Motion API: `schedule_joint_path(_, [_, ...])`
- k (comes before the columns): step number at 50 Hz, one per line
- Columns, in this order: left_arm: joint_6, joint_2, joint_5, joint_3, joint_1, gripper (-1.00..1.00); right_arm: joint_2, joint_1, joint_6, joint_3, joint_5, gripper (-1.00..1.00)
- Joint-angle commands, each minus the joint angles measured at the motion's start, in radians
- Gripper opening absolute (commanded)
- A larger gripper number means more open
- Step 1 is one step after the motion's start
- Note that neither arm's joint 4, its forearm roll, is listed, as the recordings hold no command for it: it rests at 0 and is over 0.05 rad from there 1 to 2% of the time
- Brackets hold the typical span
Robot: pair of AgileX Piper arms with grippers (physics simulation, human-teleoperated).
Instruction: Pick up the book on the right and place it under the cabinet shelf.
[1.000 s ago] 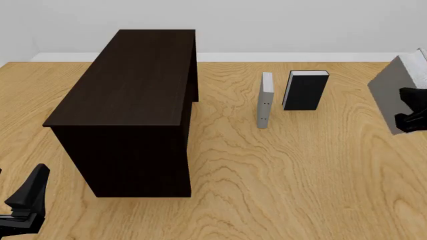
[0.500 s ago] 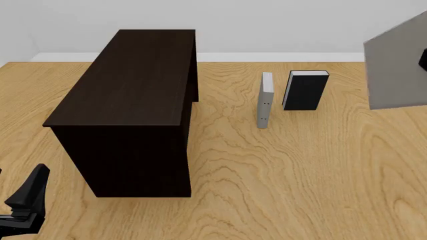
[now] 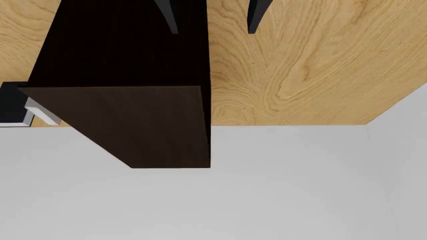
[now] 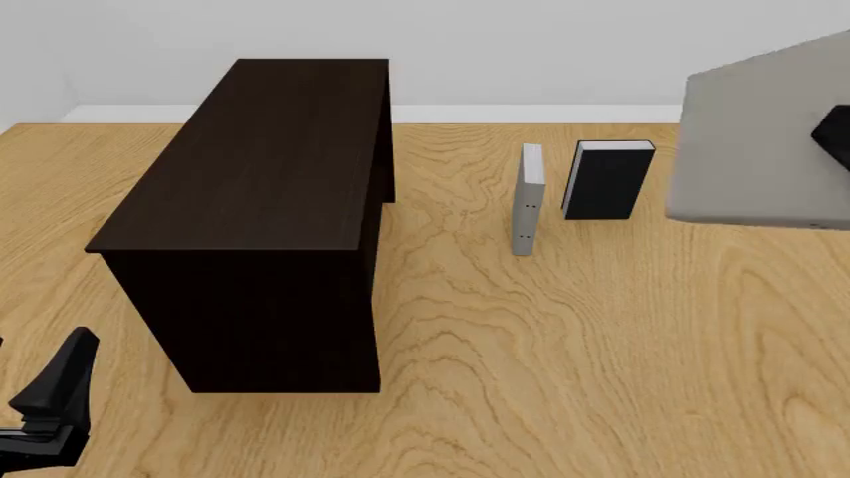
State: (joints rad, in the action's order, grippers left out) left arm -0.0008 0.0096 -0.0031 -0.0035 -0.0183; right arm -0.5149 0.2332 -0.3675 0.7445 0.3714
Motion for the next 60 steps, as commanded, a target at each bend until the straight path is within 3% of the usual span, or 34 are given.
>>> schedule_joint_path(1, [0.0, -0.002, 0.001, 0.001, 0.0, 1.0, 0.118, 0.09, -0.273, -0.108, -0.127, -1.0])
schedule_joint_path(6, [0.0, -0.002, 0.002, -0.001, 0.0, 1.0, 0.115, 0.131, -0.266, -0.136, -0.158, -1.0])
schedule_joint_path(17, [0.0, -0.001, -0.001, 0.001, 0.0, 1.0, 0.063, 0.199, -0.383, -0.281, -0.374, -1.0])
schedule_joint_path(21, [0.0, 0.0, 0.0, 0.0, 0.0, 1.0, 0.022, 0.212, -0.371, -0.3, -0.429, -1.0])
schedule_joint_path(32, [0.0, -0.001, 0.001, 0.0, 0.0, 1.0, -0.077, 0.258, -0.408, -0.348, -0.589, -1.0])
schedule_joint_path(46, [0.0, -0.001, -0.001, 0.001, 0.0, 1.0, -0.307, 0.3, -0.438, -0.385, -0.832, -1.0])
schedule_joint_path(60, [0.0, -0.001, -0.001, 0.001, 0.0, 1.0, -0.479, 0.338, -0.46, -0.397, -0.992, -1.0])
